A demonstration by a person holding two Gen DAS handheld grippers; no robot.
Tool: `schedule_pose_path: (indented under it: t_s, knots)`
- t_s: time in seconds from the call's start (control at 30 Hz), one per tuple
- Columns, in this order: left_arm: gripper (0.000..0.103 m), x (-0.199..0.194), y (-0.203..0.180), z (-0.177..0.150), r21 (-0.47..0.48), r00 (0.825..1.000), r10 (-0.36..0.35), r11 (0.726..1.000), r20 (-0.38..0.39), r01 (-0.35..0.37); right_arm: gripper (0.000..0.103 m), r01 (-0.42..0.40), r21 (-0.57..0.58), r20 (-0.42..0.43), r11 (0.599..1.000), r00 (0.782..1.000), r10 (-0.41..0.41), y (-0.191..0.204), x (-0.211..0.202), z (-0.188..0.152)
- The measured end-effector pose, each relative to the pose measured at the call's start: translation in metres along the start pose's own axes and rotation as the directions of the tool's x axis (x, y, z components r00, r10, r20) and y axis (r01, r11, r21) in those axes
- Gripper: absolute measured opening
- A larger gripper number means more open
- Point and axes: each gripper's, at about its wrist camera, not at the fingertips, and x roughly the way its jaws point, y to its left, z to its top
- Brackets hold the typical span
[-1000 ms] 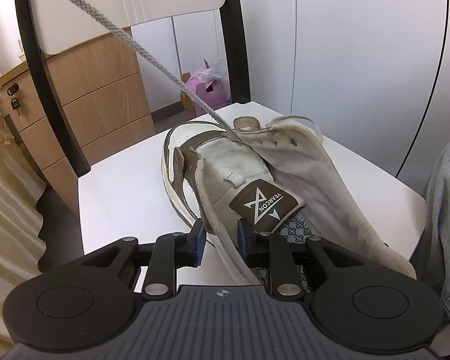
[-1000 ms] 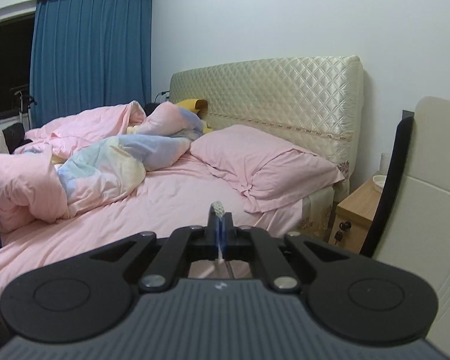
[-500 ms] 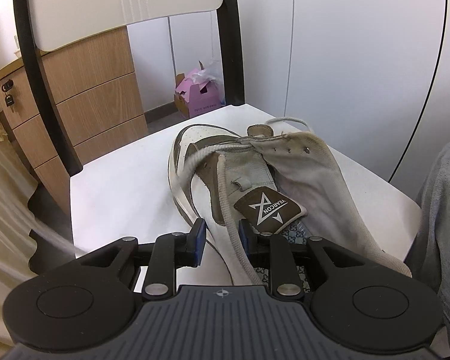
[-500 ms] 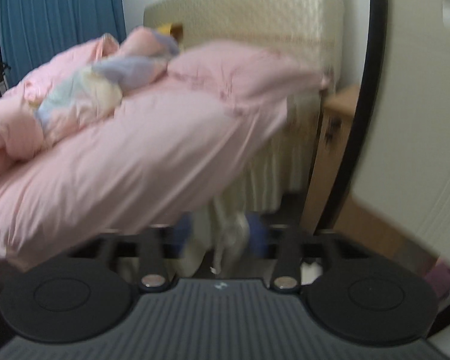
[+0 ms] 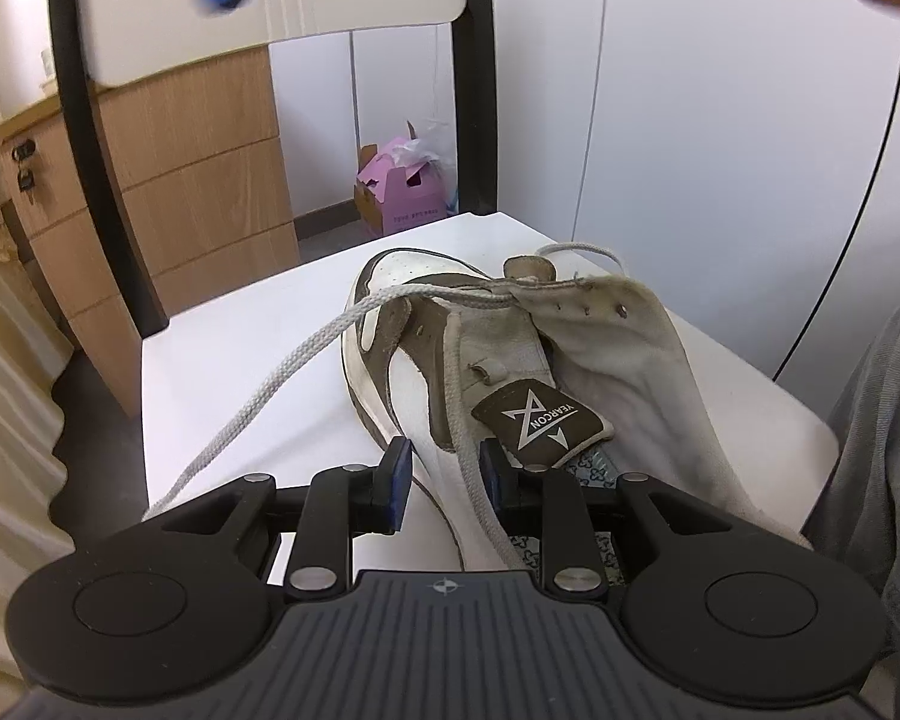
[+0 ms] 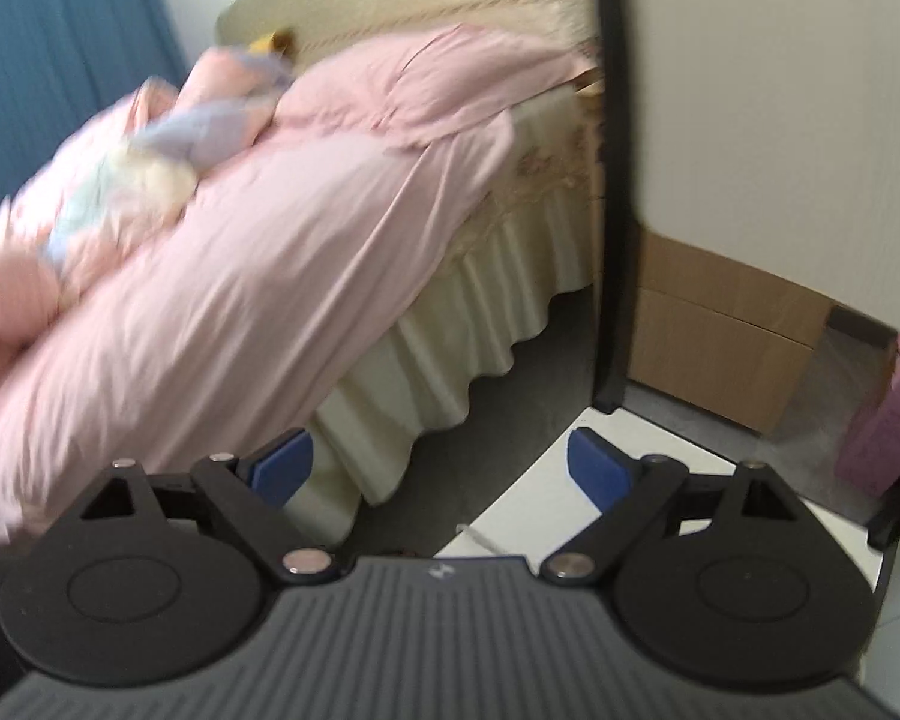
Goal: Lace up shoes with both hands
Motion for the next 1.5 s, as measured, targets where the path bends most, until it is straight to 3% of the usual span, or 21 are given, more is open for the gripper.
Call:
schedule_pose_path:
  t_s: [0.13, 0.2, 0.27, 0.37, 0.47, 0.6, 0.7, 0.77, 0.87, 0.97, 1.1, 1.17, 1.23, 1.33, 1.4, 1.47, 1.5]
  knots:
    - [0.034, -0.011, 0.015, 0.0, -0.118, 0.996, -0.085, 0.989, 0.016, 0.086, 0.093, -0.02, 0.25, 0.166, 0.968, 0.986, -0.022, -0.032, -0.036, -0.03]
    - [0.034, -0.018, 0.029, -0.002, -0.215, 0.987, -0.151, 0.964, 0.047, 0.157, 0.093, -0.065, 0.414, 0.252, 0.908, 0.967, -0.045, -0.053, -0.052, -0.058]
    - [0.034, -0.026, 0.047, -0.005, -0.325, 0.969, -0.225, 0.913, 0.102, 0.246, 0.093, -0.101, 0.549, 0.307, 0.83, 0.948, -0.087, -0.069, -0.061, -0.09]
    - [0.034, -0.029, 0.078, -0.013, -0.501, 0.924, -0.316, 0.776, 0.217, 0.383, 0.093, -0.155, 0.707, 0.35, 0.69, 0.924, -0.151, -0.088, -0.066, -0.136]
    - [0.034, -0.018, 0.102, -0.022, -0.635, 0.888, -0.342, 0.622, 0.307, 0.458, 0.091, -0.17, 0.794, 0.338, 0.583, 0.922, -0.191, -0.1, -0.063, -0.166]
    - [0.034, 0.008, 0.122, -0.028, -0.759, 0.879, -0.33, 0.454, 0.344, 0.467, 0.085, -0.191, 0.864, 0.323, 0.466, 0.92, -0.221, -0.117, -0.054, -0.191]
    - [0.034, 0.023, 0.129, -0.031, -0.811, 0.874, -0.324, 0.352, 0.363, 0.467, 0.077, -0.2, 0.892, 0.308, 0.406, 0.925, -0.223, -0.128, -0.044, -0.203]
    - [0.034, 0.029, 0.134, -0.032, -0.835, 0.873, -0.319, 0.299, 0.368, 0.462, 0.073, -0.209, 0.909, 0.3, 0.362, 0.929, -0.218, -0.134, -0.034, -0.212]
    - [0.034, 0.037, 0.139, -0.036, -0.861, 0.88, -0.304, 0.249, 0.365, 0.443, 0.066, -0.217, 0.929, 0.29, 0.301, 0.93, -0.226, -0.144, -0.024, -0.223]
    - [0.034, 0.046, 0.143, -0.041, -0.88, 0.883, -0.292, 0.2, 0.366, 0.431, 0.062, -0.241, 0.934, 0.307, 0.265, 0.919, -0.247, -0.15, -0.021, -0.227]
    - [0.034, 0.057, 0.144, -0.044, -0.899, 0.891, -0.285, 0.162, 0.353, 0.408, 0.037, -0.239, 0.947, 0.294, 0.217, 0.914, -0.279, -0.156, -0.016, -0.232]
    - [0.034, 0.062, 0.143, -0.045, -0.905, 0.888, -0.288, 0.127, 0.359, 0.407, 0.025, -0.233, 0.951, 0.286, 0.203, 0.913, -0.293, -0.157, -0.014, -0.234]
    - [0.034, 0.067, 0.143, -0.046, -0.909, 0.887, -0.286, 0.099, 0.363, 0.404, 0.01, -0.229, 0.95, 0.286, 0.211, 0.911, -0.297, -0.157, -0.014, -0.233]
    - [0.034, 0.07, 0.143, -0.047, -0.912, 0.886, -0.28, 0.072, 0.369, 0.403, 0.007, -0.247, 0.937, 0.315, 0.248, 0.904, -0.289, -0.154, -0.013, -0.23]
    - [0.034, 0.071, 0.142, -0.045, -0.908, 0.879, -0.292, 0.068, 0.378, 0.413, 0.003, -0.26, 0.925, 0.337, 0.276, 0.897, -0.285, -0.153, -0.012, -0.229]
    - [0.033, 0.067, 0.142, -0.041, -0.907, 0.885, -0.295, 0.114, 0.36, 0.407, 0.003, -0.257, 0.918, 0.345, 0.302, 0.893, -0.29, -0.151, -0.014, -0.227]
    - [0.027, 0.065, 0.141, -0.039, -0.904, 0.889, -0.291, 0.138, 0.352, 0.404, 0.003, -0.253, 0.915, 0.347, 0.314, 0.891, -0.294, -0.151, -0.015, -0.226]
